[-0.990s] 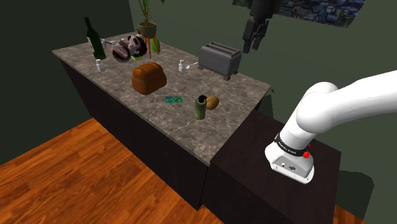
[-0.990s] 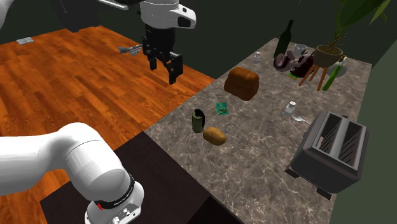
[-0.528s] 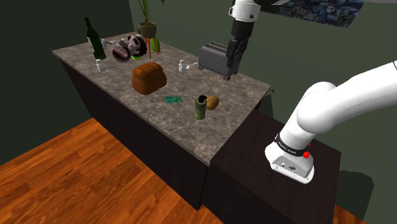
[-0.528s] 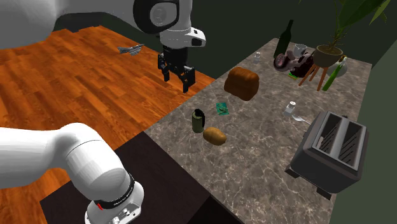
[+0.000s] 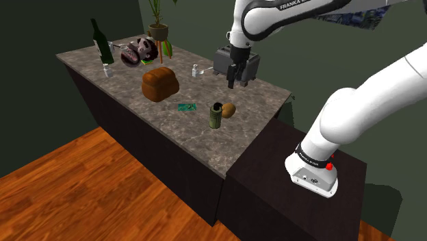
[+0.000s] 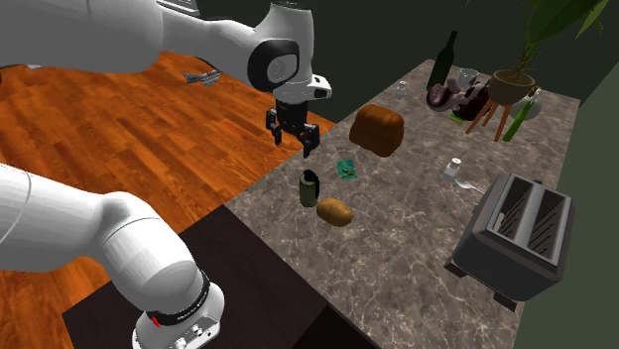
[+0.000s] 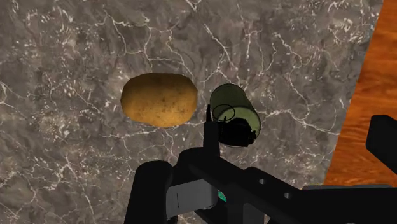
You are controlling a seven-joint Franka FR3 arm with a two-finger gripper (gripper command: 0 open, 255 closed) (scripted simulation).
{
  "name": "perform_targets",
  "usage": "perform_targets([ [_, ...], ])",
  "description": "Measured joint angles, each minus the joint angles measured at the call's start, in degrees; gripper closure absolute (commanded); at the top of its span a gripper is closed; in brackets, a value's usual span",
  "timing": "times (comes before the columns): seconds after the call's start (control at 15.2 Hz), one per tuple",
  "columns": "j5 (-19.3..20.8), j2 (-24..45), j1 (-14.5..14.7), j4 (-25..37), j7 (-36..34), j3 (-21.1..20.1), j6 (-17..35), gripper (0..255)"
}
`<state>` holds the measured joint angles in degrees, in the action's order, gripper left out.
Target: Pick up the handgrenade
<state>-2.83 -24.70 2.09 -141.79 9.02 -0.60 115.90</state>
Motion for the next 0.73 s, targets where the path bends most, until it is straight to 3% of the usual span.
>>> perform_targets([
  [0.73, 4.7, 22.3, 0.8, 3.6, 2.3, -1.7, 20.1, 0],
])
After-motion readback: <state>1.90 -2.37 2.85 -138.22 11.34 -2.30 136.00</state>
